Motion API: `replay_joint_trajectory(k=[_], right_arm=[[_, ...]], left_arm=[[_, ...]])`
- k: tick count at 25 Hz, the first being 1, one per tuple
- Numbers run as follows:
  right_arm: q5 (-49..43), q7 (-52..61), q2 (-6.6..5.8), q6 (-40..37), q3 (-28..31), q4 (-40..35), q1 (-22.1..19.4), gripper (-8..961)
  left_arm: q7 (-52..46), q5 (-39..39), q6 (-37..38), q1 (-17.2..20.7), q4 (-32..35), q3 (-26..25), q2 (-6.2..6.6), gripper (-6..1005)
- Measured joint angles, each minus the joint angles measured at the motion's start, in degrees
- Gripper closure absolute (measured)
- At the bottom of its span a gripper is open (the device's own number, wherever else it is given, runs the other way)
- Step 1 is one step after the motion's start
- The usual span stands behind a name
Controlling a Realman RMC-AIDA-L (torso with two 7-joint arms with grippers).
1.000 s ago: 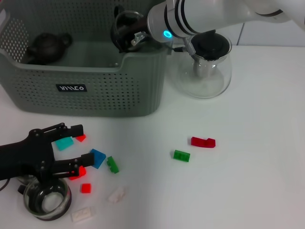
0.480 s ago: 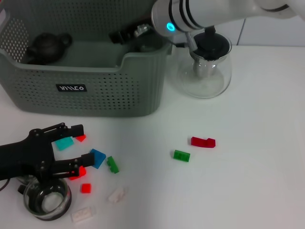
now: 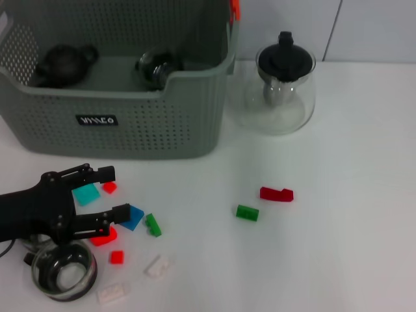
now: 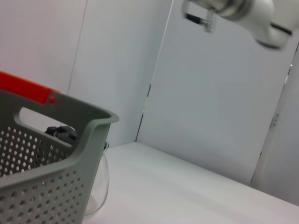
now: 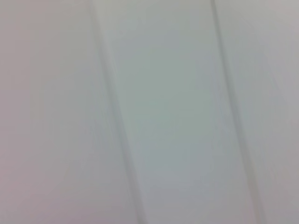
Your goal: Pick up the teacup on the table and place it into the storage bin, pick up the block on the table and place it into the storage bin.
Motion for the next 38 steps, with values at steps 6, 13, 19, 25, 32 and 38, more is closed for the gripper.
replay_joint_trajectory(k=[6,13,19,25,32,38], right_arm=[[22.34,-31.63,-0.44,-28.95,4.96,13.64,-8.23,494],[6.72,-45.33,-0.80,-33.42,6.57,23.65,-19.00,483],[2.26,-49.44,-0.07,-31.46,7.36,28.80,-24.12,410],[-1.64,-49.69,0.09,-29.93,5.71,31.10,-22.23,337],[-3.62,-49.71,0.10,-30.05,5.19,31.54,-20.53,220],[-3.79,-49.73,-0.04,-31.58,5.66,31.42,-20.48,99]], left_arm=[[-0.24,-2.19,-0.03,-0.93,-0.04,0.00,0.41,125],[-0.39,-3.70,-0.87,-1.29,-0.04,-0.09,0.67,126],[-0.84,-4.01,-0.87,-1.82,0.19,-0.08,1.03,126],[-2.02,-4.04,-0.52,-2.29,0.49,-0.09,1.45,126],[-3.22,-3.77,0.31,-1.75,1.58,0.22,1.52,126],[-24.43,-2.97,6.74,-0.29,22.43,12.14,1.39,126]])
